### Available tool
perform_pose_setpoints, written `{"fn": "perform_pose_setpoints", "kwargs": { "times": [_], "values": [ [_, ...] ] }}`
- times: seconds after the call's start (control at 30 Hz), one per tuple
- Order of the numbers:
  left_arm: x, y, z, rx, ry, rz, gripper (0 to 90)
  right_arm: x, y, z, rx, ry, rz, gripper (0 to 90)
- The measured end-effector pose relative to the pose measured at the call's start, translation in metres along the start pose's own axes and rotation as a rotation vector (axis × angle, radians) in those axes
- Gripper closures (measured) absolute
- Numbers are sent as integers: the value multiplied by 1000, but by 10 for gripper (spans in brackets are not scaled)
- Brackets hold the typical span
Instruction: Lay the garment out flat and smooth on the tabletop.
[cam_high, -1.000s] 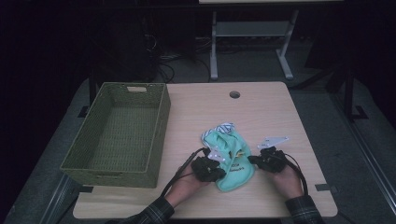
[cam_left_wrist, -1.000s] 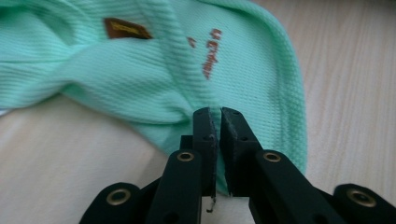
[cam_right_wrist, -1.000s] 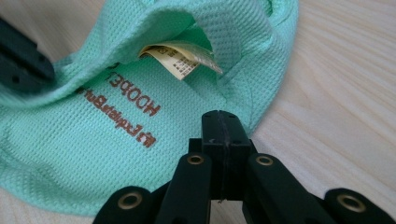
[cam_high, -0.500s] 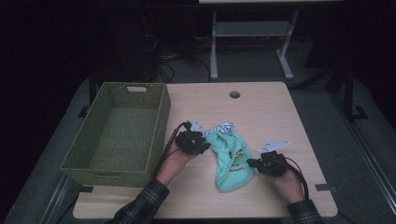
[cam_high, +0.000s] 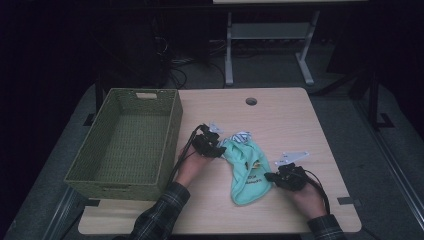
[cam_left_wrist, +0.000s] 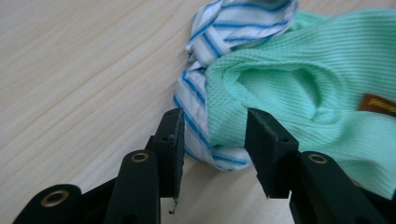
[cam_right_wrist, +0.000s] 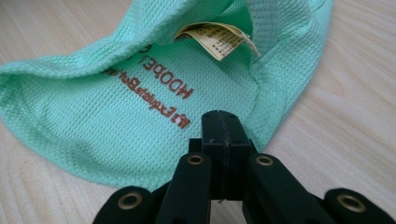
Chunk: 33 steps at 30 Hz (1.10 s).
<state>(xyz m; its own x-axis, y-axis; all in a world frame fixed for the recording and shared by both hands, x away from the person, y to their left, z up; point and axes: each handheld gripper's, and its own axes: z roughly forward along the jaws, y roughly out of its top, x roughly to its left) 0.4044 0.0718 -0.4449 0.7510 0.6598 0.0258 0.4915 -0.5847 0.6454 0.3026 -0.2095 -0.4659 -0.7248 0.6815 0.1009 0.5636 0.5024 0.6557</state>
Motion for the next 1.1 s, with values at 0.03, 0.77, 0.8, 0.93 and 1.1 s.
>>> {"fn": "perform_pose_setpoints", "kwargs": {
  "times": [0.03,0.77,0.8,0.93,1.1],
  "values": [
    [1,0,1,7,4,5,580,0,0,0,0,0,-1,899],
    [21,9,4,-5,136,-17,837,-7,-3,-4,8,-19,4,900],
    [22,9,4,-3,146,-19,837,-7,-4,-5,4,-18,10,900],
    [24,5,11,25,135,-31,829,-9,-4,-5,3,-16,10,899],
    [17,4,4,7,117,-29,749,-9,-4,-5,3,-13,10,900]
  ]
}}
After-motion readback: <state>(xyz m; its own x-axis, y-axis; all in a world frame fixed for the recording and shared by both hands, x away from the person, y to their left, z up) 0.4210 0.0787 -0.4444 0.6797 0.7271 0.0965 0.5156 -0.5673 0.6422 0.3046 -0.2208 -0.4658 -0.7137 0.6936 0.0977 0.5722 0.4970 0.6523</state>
